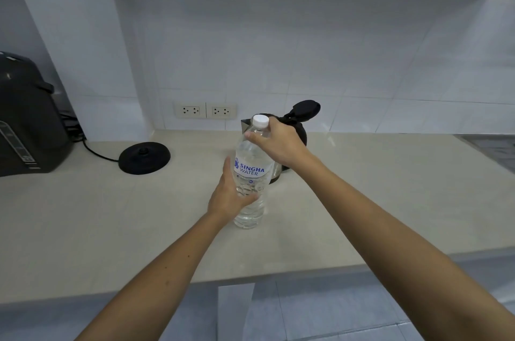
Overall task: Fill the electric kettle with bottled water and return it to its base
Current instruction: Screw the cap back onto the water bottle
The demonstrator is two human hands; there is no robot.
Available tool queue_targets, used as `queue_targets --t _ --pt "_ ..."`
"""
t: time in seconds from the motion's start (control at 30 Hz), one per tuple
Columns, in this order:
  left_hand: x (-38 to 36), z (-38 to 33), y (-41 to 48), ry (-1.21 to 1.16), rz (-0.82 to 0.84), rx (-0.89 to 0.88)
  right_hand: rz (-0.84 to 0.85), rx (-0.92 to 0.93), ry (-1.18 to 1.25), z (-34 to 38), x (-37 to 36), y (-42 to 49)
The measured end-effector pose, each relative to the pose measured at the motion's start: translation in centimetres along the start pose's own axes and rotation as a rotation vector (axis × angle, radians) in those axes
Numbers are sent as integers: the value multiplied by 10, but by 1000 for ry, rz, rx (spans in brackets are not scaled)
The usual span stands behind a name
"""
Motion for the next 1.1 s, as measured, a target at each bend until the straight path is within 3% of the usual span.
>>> queue_targets --t 0.13,0.27,0.6,0.77,1.1 --pt "-4 10 2 31 107 35 -6 -34 189 -2 -6 0" --pt "-5 17 2 19 99 42 -118 -73 391 -6 -12 -3" --pt "-6 25 0 -44 43 54 -251 -106 328 -11 -21 -1" --pt "-15 13 7 -3 -3 0 -260 -131 443 -34 -9 5" --pt "-113 -48 56 -102 35 -141 -267 -62 423 -115 69 46"
Point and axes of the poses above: each hand's wrist, its own y-axis towards the middle knuckle, its own x-axis out of the back of the hand, z = x × y, the point moved 4 cm from there along y, towards the middle knuckle, and after that the axes turned 12 degrees about -y, right-handed, at the moved point
